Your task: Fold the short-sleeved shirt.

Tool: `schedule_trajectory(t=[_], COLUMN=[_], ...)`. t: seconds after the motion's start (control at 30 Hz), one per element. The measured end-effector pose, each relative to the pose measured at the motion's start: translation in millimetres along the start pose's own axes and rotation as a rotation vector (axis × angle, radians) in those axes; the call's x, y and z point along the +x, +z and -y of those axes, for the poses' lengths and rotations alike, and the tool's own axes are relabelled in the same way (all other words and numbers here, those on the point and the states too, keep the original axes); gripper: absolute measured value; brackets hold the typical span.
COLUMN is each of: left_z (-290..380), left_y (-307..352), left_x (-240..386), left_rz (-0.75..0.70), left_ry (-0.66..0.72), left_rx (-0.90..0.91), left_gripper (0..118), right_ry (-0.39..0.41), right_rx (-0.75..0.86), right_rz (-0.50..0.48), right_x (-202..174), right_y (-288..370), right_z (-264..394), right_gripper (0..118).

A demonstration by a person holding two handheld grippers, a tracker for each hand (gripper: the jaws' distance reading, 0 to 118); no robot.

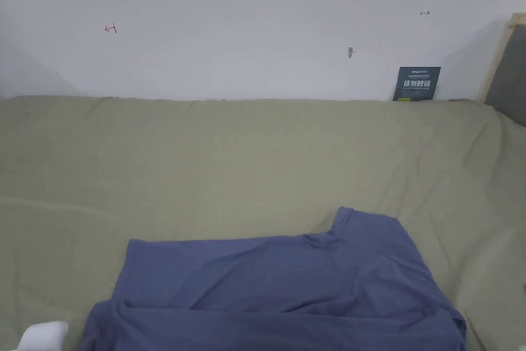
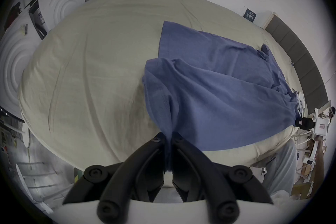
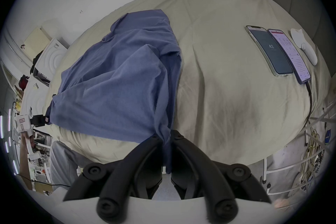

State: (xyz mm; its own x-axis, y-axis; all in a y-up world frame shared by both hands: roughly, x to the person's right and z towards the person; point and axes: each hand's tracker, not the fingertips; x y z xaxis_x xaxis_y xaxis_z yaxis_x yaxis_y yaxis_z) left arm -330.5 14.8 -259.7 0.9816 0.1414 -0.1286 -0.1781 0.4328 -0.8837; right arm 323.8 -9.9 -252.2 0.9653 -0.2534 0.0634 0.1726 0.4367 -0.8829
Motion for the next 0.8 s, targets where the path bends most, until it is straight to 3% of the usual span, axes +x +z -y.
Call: schedule_trajectory(t=[0.1,0.13,0.17,0.2,0.23,0.27,0.33,0.43,0.5,0.53,0.57,0.6,0.67,0.73,0.77,0.8], left_z=[-1,-2,-3,-4,2,-8,-16,-52,-81,-93,-107,-119,-144,-161,-173,-181], left_y=[2,3,6,7,6,5,6,23,25,21,15,6,-25,-46,-48,-58], left_x=[0,-1,-2,-3,-13,-15,-16,-22,-6,-2,3,10,20,23,29,32], left_rz=[0.014,0.034,0.021,0.019,0.008,0.042,0.019,0.027,0.037,0.060,0.072,0.062,-0.006,0.032,0.054,0.060], left_ry=[0.037,0.052,0.049,0.048,0.027,0.025,0.032,0.008,0.007,0.001,-0.009,-0.017,-0.088,-0.045,-0.040,-0.034], left_rx=[0.029,0.033,0.032,0.028,0.022,0.098,0.055,0.134,0.159,0.170,0.168,0.173,0.214,0.153,0.141,0.132], left_gripper=[5,18,56,104,118,113,114,113,110,88,45,0,0,0,5,35], right_ry=[-0.010,-0.030,-0.038,-0.031,-0.034,-0.055,-0.058,0.001,0.028,0.019,0.020,0.017,0.012,0.012,0.014,0.016], right_rx=[-0.008,-0.014,-0.025,-0.018,0.021,0.062,0.059,0.125,0.168,0.171,0.186,0.185,0.201,0.176,0.173,0.159], right_rz=[0.011,0.055,0.081,0.046,0.012,-0.015,-0.003,0.009,0.015,0.021,0.022,0.038,0.051,0.054,0.057,0.076], right_x=[-3,-7,-7,-5,-6,-12,-19,-30,-42,-41,-45,-49,-38,-27,-23,-51], right_y=[2,3,6,13,24,38,50,49,41,32,23,13,-20,-48,-59,-40], right_z=[-5,-6,-6,-5,-5,-7,-17,-50,-76,-91,-104,-117,-143,-166,-175,-172], right_gripper=[12,42,79,109,118,118,118,118,110,81,36,0,0,0,0,0])
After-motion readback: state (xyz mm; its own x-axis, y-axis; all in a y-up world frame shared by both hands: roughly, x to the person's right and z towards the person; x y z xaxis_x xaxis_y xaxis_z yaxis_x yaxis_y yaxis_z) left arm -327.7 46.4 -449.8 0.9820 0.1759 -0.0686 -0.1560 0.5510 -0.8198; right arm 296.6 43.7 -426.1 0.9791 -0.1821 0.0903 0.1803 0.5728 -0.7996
